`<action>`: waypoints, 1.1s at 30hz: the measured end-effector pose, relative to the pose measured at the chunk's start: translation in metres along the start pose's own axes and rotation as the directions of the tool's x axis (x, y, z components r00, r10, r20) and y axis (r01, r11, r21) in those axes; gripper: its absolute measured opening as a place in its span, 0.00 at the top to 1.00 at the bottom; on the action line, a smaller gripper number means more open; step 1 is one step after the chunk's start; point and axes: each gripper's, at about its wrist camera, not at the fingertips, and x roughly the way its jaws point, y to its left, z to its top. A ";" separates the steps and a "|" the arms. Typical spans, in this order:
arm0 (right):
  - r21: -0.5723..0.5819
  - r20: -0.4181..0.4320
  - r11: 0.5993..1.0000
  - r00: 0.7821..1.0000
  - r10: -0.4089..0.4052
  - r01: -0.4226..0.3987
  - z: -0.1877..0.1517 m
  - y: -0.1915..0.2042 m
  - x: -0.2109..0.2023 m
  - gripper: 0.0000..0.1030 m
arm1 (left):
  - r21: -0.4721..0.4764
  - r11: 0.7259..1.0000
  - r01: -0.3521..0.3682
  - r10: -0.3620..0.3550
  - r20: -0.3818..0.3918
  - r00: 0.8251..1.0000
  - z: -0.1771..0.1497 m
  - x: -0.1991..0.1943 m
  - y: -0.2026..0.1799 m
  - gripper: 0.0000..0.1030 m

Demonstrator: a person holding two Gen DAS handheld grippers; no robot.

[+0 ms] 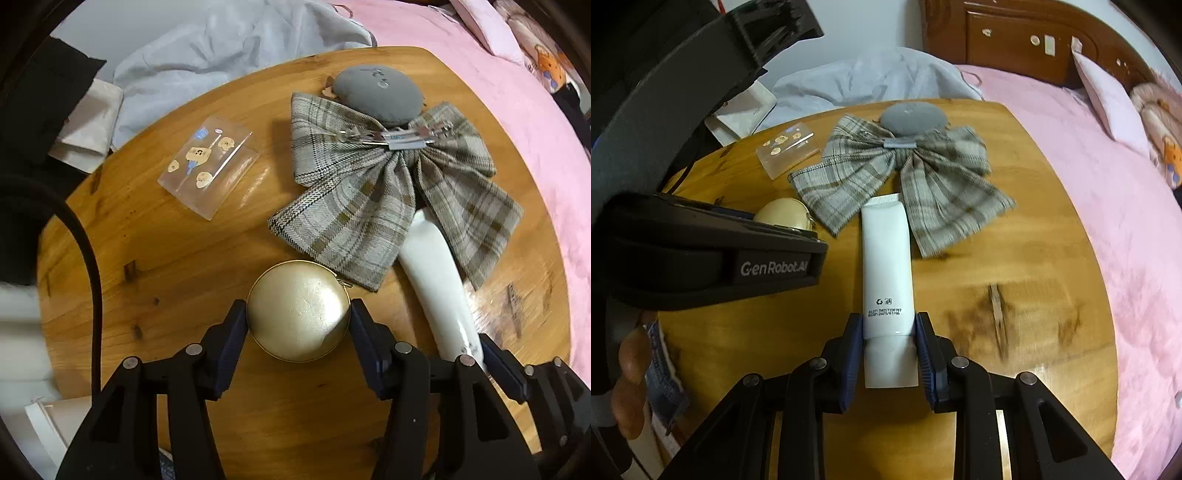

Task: Organize objects
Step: 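Lift the tube and compact with both grippers and carry them toward the tray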

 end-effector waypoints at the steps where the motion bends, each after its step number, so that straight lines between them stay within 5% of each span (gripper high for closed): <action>1: 0.009 -0.002 1.000 1.000 0.003 -0.003 -0.003 -0.002 -0.002 0.72 | 0.007 1.000 -0.011 0.011 0.000 1.000 -0.002 -0.001 -0.002 0.43; 13: 0.103 -0.029 0.992 0.996 0.081 -0.077 -0.044 -0.013 -0.037 0.72 | 0.046 0.999 -0.029 0.029 0.015 0.999 -0.032 -0.034 0.007 0.43; 33: 0.121 0.100 0.985 0.989 0.113 -0.125 -0.067 0.016 -0.135 0.72 | 0.063 0.997 0.040 -0.046 0.095 0.994 -0.074 -0.122 0.021 0.43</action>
